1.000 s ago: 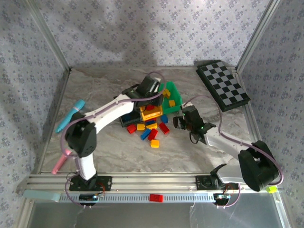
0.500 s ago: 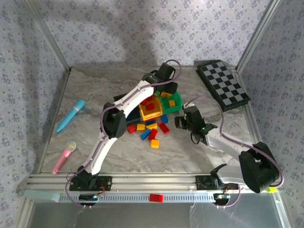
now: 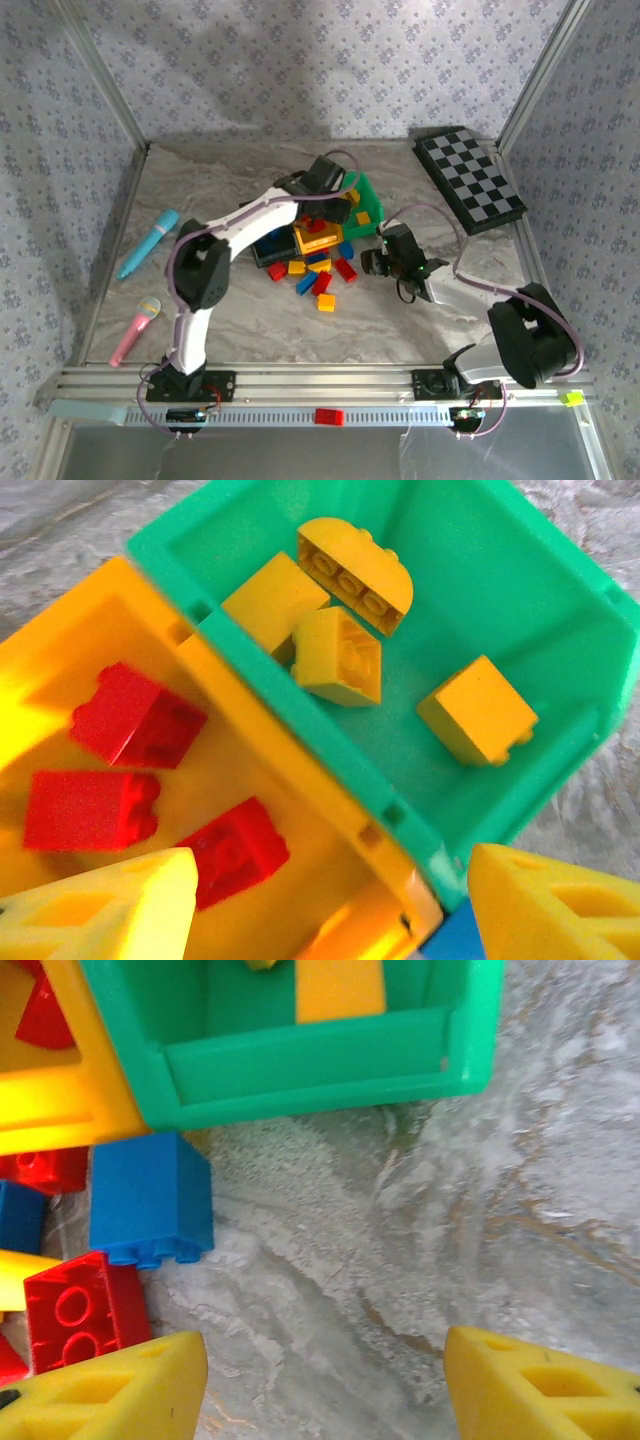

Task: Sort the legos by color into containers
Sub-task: Pick up the lego from the center of the table.

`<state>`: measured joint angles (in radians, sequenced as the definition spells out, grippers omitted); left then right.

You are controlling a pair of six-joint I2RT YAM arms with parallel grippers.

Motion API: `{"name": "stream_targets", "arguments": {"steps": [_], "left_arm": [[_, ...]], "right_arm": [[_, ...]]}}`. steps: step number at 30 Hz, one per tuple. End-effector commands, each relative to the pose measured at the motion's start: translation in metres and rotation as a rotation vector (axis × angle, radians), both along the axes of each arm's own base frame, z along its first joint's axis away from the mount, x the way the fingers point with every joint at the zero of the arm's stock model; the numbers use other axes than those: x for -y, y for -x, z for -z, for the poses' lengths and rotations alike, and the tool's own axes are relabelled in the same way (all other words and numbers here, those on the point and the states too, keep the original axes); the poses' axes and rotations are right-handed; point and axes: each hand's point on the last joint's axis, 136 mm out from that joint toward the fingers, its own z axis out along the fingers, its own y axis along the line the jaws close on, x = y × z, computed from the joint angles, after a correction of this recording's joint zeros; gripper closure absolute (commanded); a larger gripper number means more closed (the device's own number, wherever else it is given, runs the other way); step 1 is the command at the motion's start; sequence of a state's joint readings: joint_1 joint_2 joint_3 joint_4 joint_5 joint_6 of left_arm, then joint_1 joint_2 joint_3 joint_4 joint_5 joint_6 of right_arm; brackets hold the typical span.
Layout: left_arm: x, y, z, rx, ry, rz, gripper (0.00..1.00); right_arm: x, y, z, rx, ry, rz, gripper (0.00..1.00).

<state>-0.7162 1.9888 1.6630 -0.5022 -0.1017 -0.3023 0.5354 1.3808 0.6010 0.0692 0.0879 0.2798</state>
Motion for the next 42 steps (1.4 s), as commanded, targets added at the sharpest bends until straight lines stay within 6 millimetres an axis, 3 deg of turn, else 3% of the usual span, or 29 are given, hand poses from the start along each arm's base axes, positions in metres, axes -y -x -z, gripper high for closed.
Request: {"name": "stream_targets", "arguments": {"steps": [1,10,21,26,30,34,42], "left_arm": [[-0.002,0.001,-0.044,0.142,0.110,-0.033,0.28],[-0.051,0.048,-0.039,0.213,0.116,-0.104,0.28],[-0.123,0.089,-0.023,0.273,0.076,-0.257,0.25],[-0.147,0.097,-0.014,0.269,0.049,-0.311,0.25],[-0.156,0.104,-0.008,0.259,0.040,-0.322,0.25],[-0.163,0.107,-0.004,0.254,0.034,-0.333,0.26],[-0.167,0.110,0.008,0.235,0.046,-0.341,0.26]], "right_arm": [[-0.031,-0.003,-0.012,0.021,-0.080,-0.087,0.34],[-0.079,0.017,0.005,-0.013,-0.040,-0.224,0.34],[-0.082,0.015,0.029,-0.074,0.042,-0.214,0.38],[-0.087,0.015,0.042,-0.101,0.066,-0.217,0.47],[-0.091,0.017,0.042,-0.096,0.068,-0.217,0.59],[-0.090,0.021,0.037,-0.079,0.074,-0.204,0.64],[-0.093,0.017,-0.007,0.008,0.056,-0.180,0.66]]}}
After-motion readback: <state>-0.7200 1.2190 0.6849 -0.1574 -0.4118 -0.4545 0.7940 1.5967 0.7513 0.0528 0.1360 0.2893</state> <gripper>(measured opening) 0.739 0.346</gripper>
